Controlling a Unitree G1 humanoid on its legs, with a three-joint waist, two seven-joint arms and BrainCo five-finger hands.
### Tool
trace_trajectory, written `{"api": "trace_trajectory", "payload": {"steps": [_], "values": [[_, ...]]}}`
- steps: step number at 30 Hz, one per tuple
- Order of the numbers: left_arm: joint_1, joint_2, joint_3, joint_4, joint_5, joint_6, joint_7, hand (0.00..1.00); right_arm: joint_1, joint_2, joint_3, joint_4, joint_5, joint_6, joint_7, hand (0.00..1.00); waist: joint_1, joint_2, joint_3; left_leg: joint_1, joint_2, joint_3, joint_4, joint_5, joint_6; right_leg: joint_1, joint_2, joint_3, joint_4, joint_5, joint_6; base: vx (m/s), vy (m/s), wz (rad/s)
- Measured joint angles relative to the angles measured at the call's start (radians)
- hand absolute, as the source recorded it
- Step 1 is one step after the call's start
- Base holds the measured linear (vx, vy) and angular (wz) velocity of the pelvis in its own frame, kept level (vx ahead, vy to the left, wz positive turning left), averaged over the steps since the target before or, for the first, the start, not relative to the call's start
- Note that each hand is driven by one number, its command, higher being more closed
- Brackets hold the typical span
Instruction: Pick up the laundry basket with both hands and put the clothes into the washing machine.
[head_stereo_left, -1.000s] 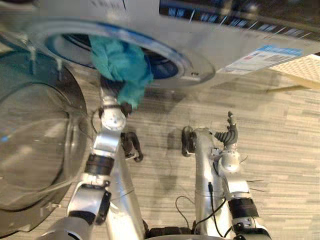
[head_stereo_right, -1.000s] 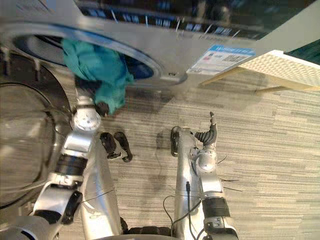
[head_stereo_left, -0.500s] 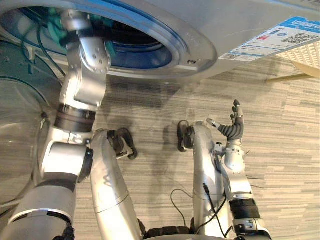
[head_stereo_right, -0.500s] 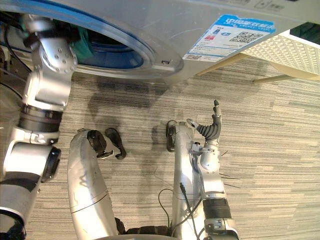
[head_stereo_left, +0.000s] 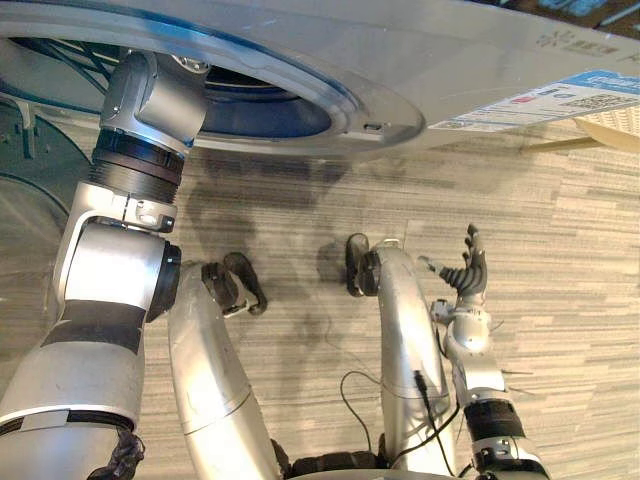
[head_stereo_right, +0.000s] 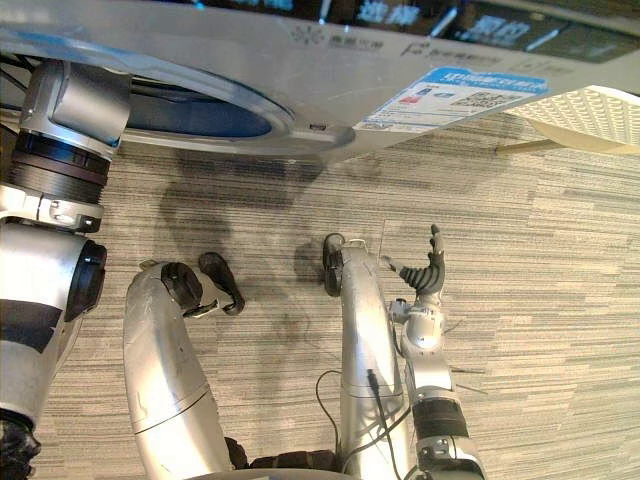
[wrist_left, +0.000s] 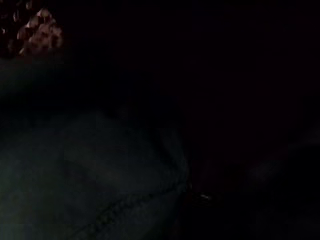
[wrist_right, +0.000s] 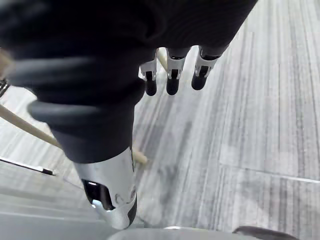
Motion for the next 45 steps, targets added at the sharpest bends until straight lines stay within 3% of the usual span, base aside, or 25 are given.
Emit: {"api": "trace_trajectory", "payload": {"steps": [3, 7, 12, 13, 14, 17, 21, 28, 32, 35, 41, 44, 45], "values": [[0.07, -0.022, 0.05, -0.032, -0.069, -0.034, -0.014, 0.0, 0.015, 0.001, 0.0, -0.001, -0.001, 0.01, 0.011, 0.0, 0.001, -0.006, -0.005, 0.035, -0.003, 0.004, -0.015, 0.001, -0.002, 0.032, -0.008, -0.002, -0.006, -0.003, -0.005, -0.03, -0.031, 0.09], [0.253, -0.05, 0.157, -0.153, -0.222, -0.051, -0.017, 0.0, 0.016, 0.011, -0.008, -0.011, -0.001, 0.057, 0.013, 0.0, 0.005, -0.008, -0.007, 0.093, -0.011, 0.003, -0.066, 0.022, -0.017, 0.091, -0.013, -0.014, -0.041, -0.003, -0.016, 0.0, -0.059, 0.12], [0.746, -0.231, 0.257, -0.359, -0.46, -0.084, -0.041, 0.0, 0.052, 0.043, -0.003, -0.11, -0.001, 0.114, 0.05, 0.0, 0.049, -0.007, -0.015, 0.323, -0.036, -0.007, -0.21, 0.047, -0.063, 0.329, -0.033, -0.06, -0.147, -0.03, -0.052, 0.09, -0.107, 0.24], [0.81, -0.258, 0.262, -0.374, -0.473, -0.085, -0.046, 0.0, 0.06, 0.044, -0.003, -0.11, -0.001, 0.117, 0.054, 0.0, 0.053, -0.006, -0.039, 0.34, -0.039, -0.006, -0.231, 0.05, -0.068, 0.347, -0.038, -0.065, -0.163, -0.034, -0.056, 0.12, -0.109, 0.36], [0.938, -0.31, 0.263, -0.383, -0.489, -0.087, -0.062, 0.0, 0.086, 0.047, -0.004, -0.11, -0.002, 0.126, 0.058, 0.0, 0.062, -0.005, -0.11, 0.364, -0.051, -0.006, -0.277, 0.058, -0.078, 0.373, -0.046, -0.077, -0.196, -0.039, -0.06, 0.17, -0.123, 0.43], [1.134, -0.372, 0.264, -0.393, -0.489, -0.091, -0.088, 0.0, 0.103, 0.048, -0.005, -0.107, -0.003, 0.139, 0.068, 0.0, 0.076, -0.001, -0.132, 0.509, -0.074, -0.003, -0.383, 0.085, -0.094, 0.526, -0.061, -0.105, -0.279, -0.047, -0.061, 0.16, -0.095, 0.4], [1.405, -0.44, 0.275, -0.363, -0.488, -0.107, -0.132, 0.0, 0.17, 0.049, -0.008, -0.036, -0.002, 0.139, 0.097, 0.0, 0.094, 0.021, -0.236, 0.746, -0.11, -0.005, -0.619, 0.147, -0.11, 0.793, -0.08, -0.171, -0.501, -0.021, -0.064, 0.22, -0.054, 0.42], [1.488, -0.448, 0.353, -0.043, -0.478, -0.105, -0.203, 0.0, 0.206, 0.053, -0.009, 0.19, 0.0, 0.14, 0.125, 0.0, 0.112, 0.047, -0.336, 1.06, -0.142, 0.077, -0.98, 0.266, -0.101, 1.088, -0.076, -0.193, -0.852, 0.101, -0.034, 0.15, 0.037, 0.03], [1.478, -0.448, 0.387, 0.161, -0.463, -0.105, -0.235, 0.0, 0.186, 0.034, -0.08, 0.433, 0.0, 0.141, 0.132, 0.0, 0.103, 0.072, -0.426, 1.213, -0.174, 0.134, -1.233, 0.368, -0.094, 1.214, -0.06, -0.173, -1.116, 0.225, -0.011, 0.13, 0.078, -0.2], [1.472, -0.435, 0.386, 0.236, -0.423, -0.105, -0.254, 0.0, 0.159, 0.0, -0.121, 0.572, 0.0, 0.15, 0.143, 0.0, 0.081, 0.097, -0.443, 1.318, -0.199, 0.179, -1.389, 0.431, -0.088, 1.307, -0.049, -0.148, -1.286, 0.316, 0.002, 0.1, 0.089, -0.36], [1.436, -0.389, 0.375, 0.286, -0.351, -0.107, -0.274, 0.0, 0.158, -0.023, -0.178, 0.656, 0.001, 0.156, 0.144, 0.0, 0.073, 0.106, -0.45, 1.426, -0.218, 0.292, -1.468, 0.45, -0.086, 1.351, -0.031, -0.035, -1.389, 0.39, 0.013, 0.01, 0.064, -0.59], [1.437, -0.381, 0.371, 0.306, -0.351, -0.107, -0.273, 0.0, 0.125, -0.029, -0.174, 0.678, 0.001, 0.157, 0.144, 0.0, 0.068, 0.106, -0.448, 1.44, -0.212, 0.411, -1.461, 0.449, -0.087, 1.294, -0.006, 0.088, -1.402, 0.448, 0.013, -0.08, 0.03, -1.37], [1.436, -0.38, 0.371, 0.306, -0.351, -0.107, -0.272, 0.0, 0.11, -0.031, -0.16, 0.678, 0.0, 0.157, 0.143, 0.0, 0.069, 0.105, -0.446, 1.439, -0.202, 0.47, -1.452, 0.442, -0.084, 1.263, 0.015, 0.098, -1.412, 0.497, 0.009, -0.09, -0.021, -1.49]]}}
